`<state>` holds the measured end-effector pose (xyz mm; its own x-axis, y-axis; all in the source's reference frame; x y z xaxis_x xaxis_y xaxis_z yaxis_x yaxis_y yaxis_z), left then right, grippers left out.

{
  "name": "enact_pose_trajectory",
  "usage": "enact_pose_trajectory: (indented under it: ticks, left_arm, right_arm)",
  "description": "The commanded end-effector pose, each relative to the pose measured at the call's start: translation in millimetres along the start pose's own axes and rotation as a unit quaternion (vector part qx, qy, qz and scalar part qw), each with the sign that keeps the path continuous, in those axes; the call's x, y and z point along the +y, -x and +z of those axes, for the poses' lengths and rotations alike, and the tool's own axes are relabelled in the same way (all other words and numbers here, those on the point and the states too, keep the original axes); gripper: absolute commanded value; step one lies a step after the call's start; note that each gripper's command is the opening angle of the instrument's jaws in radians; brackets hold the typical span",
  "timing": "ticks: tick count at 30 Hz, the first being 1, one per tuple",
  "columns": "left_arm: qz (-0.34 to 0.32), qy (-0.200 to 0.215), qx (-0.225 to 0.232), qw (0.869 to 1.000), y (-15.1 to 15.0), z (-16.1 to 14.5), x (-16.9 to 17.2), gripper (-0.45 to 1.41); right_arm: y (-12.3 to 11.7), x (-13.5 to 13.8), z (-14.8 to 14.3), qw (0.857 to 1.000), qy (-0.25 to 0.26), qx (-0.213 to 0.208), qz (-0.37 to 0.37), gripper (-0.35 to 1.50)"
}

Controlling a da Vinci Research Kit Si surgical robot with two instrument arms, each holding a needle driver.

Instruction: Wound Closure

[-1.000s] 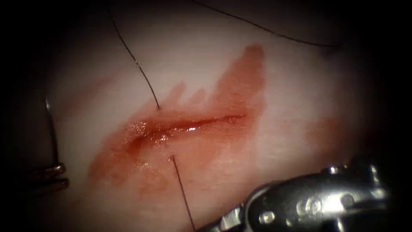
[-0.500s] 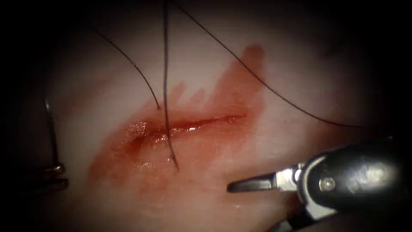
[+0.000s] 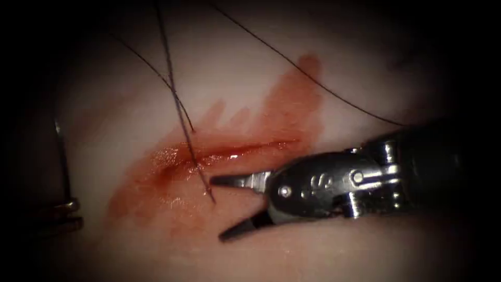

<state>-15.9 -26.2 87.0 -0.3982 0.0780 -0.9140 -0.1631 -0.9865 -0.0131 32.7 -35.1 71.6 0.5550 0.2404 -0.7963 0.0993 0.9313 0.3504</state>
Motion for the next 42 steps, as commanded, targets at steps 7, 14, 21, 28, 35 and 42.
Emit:
enact_pose_trajectory:
  ticks: [7,14,21,28,35,42]
  left_arm:
    - [-0.001,0.001,0.0,1.0,0.3,0.7,0.6,-0.45]
    - [-0.001,0.001,0.0,1.0,0.3,0.7,0.6,-0.45]
    - [-0.001,0.001,0.0,1.0,0.3,0.7,0.6,-0.45]
    - [-0.001,0.001,0.0,1.0,0.3,0.7,0.6,-0.45]
    - [-0.001,0.004,-0.005,1.0,0.4,0.7,0.6,-0.45]
    - [-0.001,0.004,-0.005,1.0,0.4,0.6,0.6,-0.45]
  right_arm:
    - [0.7,-0.3,3.2,0.999,-0.037,-0.01,-0.005,-0.35]
    - [0.3,-1.2,0.9,0.998,-0.053,-0.029,-0.008,-0.35]
    - [-0.4,-2.5,-1.2,0.996,-0.085,-0.027,-0.009,-0.35]
    - [-1.8,-6.1,-2.7,0.986,-0.16,-0.021,-0.031,-0.35]
    - [-4.4,-8.9,-3.8,0.976,-0.211,-0.015,-0.053,-0.35]
    - [-6.2,-11.5,-5.0,0.963,-0.259,-0.01,-0.076,-0.35]
